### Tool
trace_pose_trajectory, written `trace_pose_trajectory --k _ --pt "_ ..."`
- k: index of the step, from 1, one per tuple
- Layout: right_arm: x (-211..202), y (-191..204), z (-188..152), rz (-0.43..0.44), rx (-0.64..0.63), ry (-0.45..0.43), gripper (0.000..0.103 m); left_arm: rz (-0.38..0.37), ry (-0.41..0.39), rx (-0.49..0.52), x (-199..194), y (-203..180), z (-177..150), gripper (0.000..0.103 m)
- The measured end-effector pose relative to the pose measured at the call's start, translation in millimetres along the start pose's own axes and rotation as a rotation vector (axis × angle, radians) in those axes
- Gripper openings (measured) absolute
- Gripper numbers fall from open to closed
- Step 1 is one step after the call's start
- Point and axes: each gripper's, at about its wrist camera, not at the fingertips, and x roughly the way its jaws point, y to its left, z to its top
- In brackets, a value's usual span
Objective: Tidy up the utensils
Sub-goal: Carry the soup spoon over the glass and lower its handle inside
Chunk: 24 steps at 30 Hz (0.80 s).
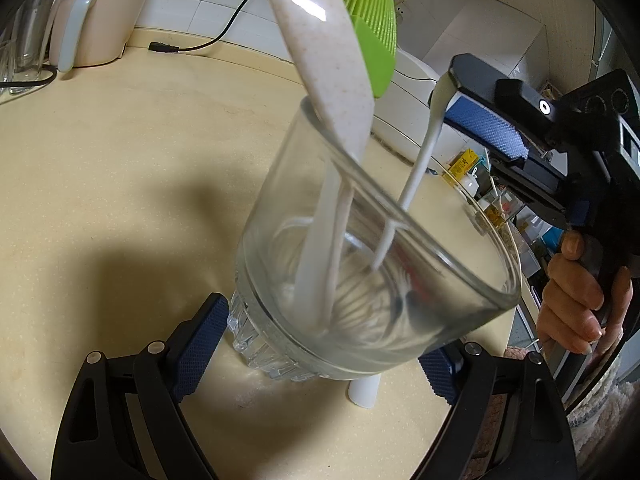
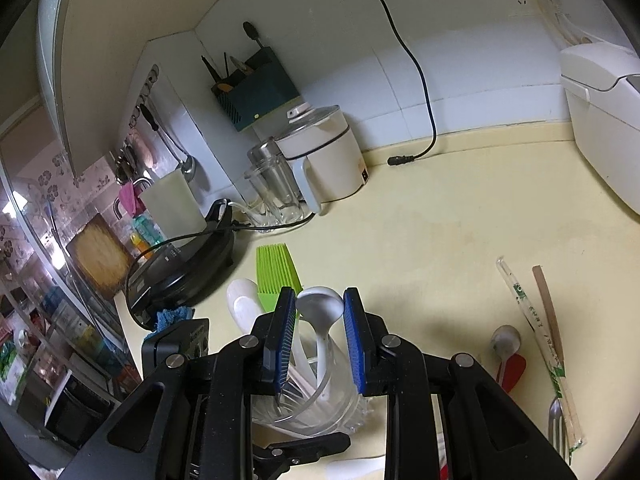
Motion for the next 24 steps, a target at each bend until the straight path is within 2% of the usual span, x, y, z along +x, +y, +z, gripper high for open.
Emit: trace_pose_trajectory --k 14,24 --pt "10 7 -6 -0.01 -0.024 0.039 0.025 0.0 0.0 0.0 0 0 0 0.09" --pt "17 20 -10 -0.05 -0.089 0.071 0.025 -0.001 0.0 0.0 0 0 0 0.09"
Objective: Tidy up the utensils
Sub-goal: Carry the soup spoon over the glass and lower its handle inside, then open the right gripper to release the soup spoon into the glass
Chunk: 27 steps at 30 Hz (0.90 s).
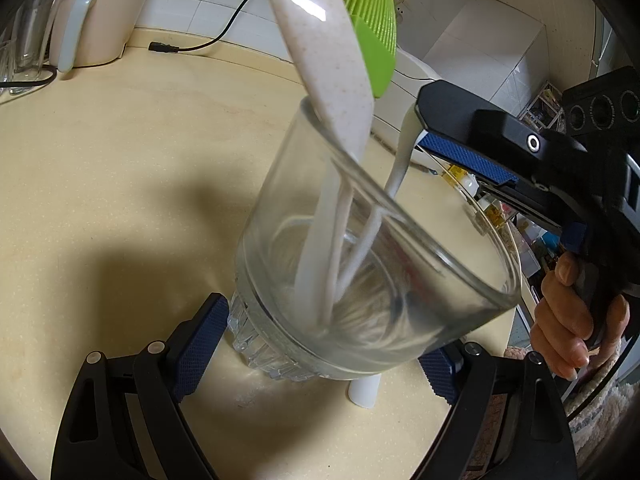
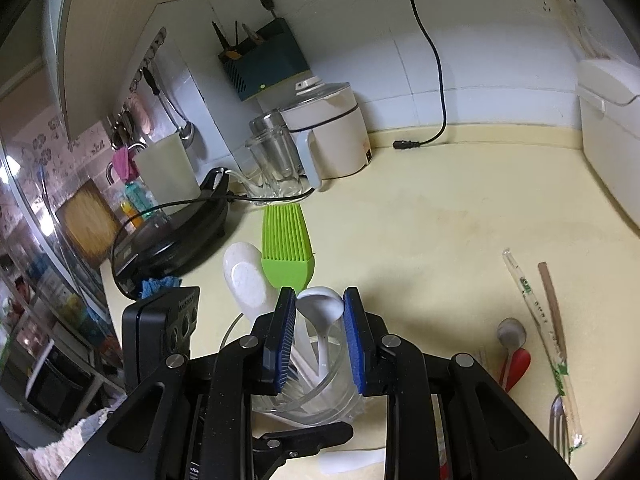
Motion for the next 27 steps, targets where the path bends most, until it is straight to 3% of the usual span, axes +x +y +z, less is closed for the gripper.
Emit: trace_pose_trajectory --k 27 --pt "-2.4 4.6 1.2 -0.018 -0.03 -0.014 0.025 -0.001 -0.001 0.0 0.0 -0.5 0.0 0.09"
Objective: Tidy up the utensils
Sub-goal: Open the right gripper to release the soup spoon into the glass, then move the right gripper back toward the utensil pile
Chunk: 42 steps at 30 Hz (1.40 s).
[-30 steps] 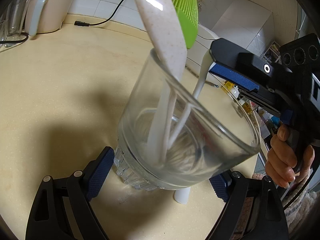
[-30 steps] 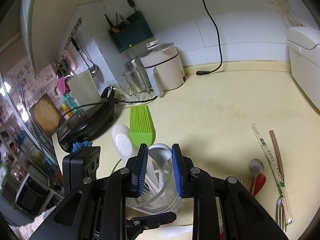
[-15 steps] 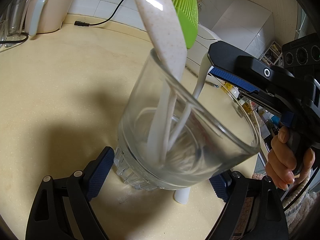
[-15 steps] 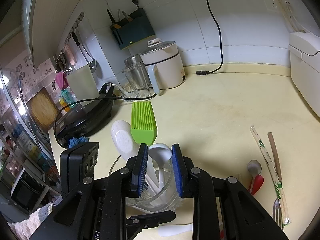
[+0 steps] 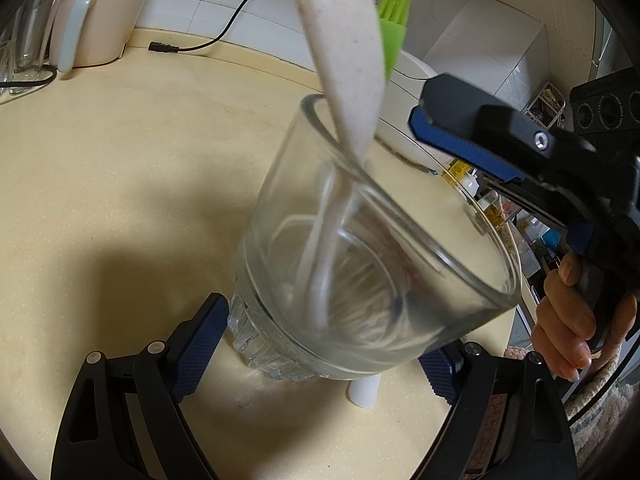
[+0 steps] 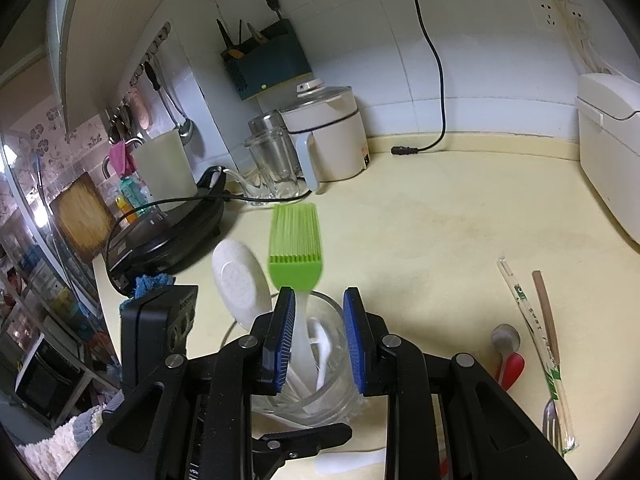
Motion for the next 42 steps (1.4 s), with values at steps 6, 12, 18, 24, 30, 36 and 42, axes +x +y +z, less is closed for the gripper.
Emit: trace_pose_trajectory --k 6,12,18,24,30,36,42 --pt "-10 -4 4 -0.007 0.016 -0.028 0.025 0.0 0.0 0.0 0 1 0 0.09" --pt "-35 -23 11 -0.035 0.063 -0.089 0.025 0.0 0.0 0.0 0 1 0 0.09" --pt "-54 -53 15 -0.084 0.147 -0.128 0.026 0.0 0.0 0.0 0 1 0 0.09" --pt "-65 -72 15 -0.111 0.201 -0.149 0.026 -0.001 0.0 0.0 0 1 0 0.09" --pt "-74 -85 11 -0.134 0.233 -0.16 0.026 -0.001 -0.001 0.0 -1 1 0 0.09" --pt "-86 -107 -1 -0.179 0.278 -0.164 0.026 -0.001 -0.001 0.0 -1 1 0 0.09" --pt "-102 -143 -20 -0.288 0.401 -0.159 0.026 -0.001 -0.001 0.0 -1 1 0 0.09"
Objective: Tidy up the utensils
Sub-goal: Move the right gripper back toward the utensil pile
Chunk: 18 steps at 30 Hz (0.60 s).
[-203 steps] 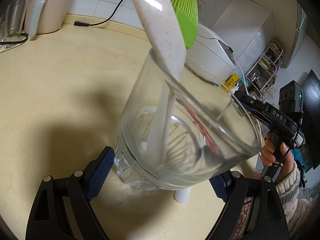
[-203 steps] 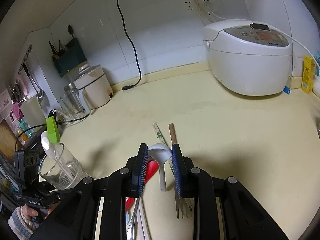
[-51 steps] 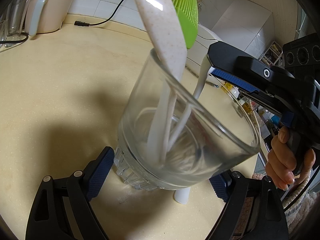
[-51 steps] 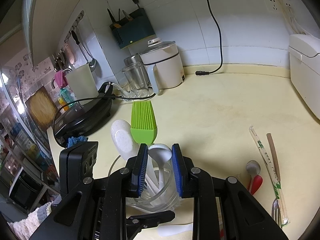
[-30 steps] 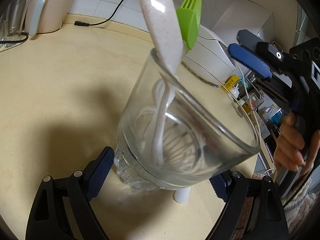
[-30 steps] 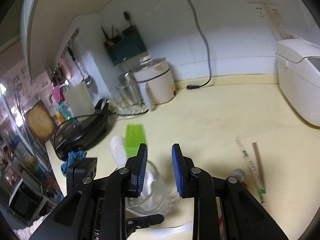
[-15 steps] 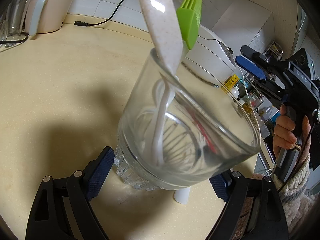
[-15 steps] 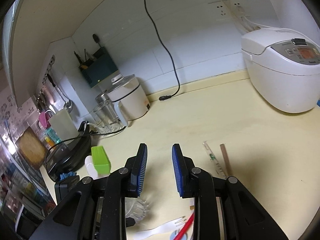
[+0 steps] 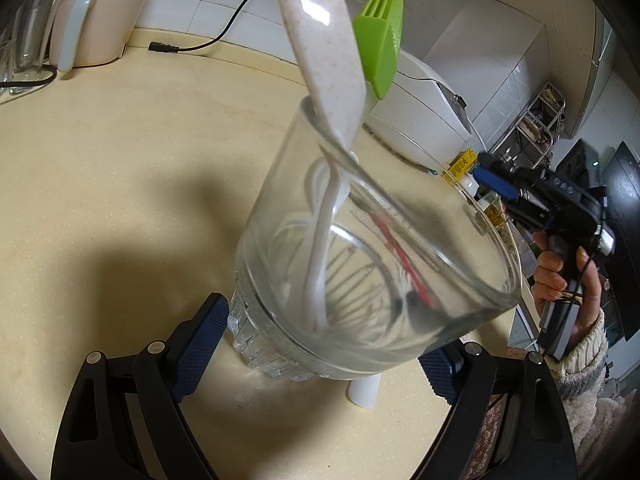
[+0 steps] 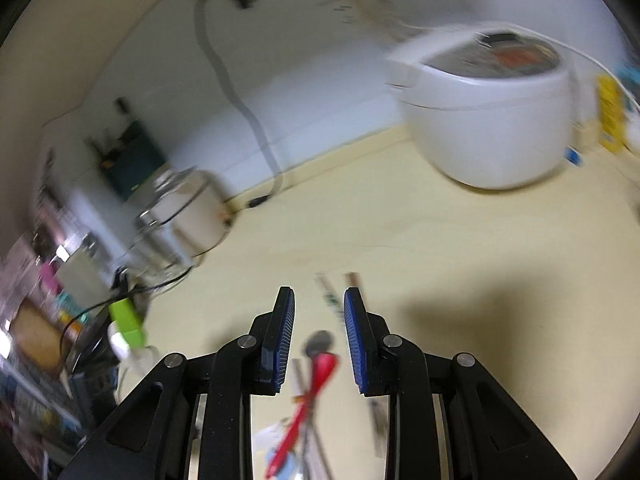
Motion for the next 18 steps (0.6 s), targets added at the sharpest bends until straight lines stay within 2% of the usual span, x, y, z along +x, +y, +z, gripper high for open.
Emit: trace_pose_trajectory --k 7,18 --pt "-1 -40 0 -0.038 0.133 0.017 0.026 0.0 0.0 0.0 0 0 0 0.09" --pt "13 -31 -7 -0.031 0.107 0.063 0.026 0.0 0.0 0.0 0 0 0 0.09"
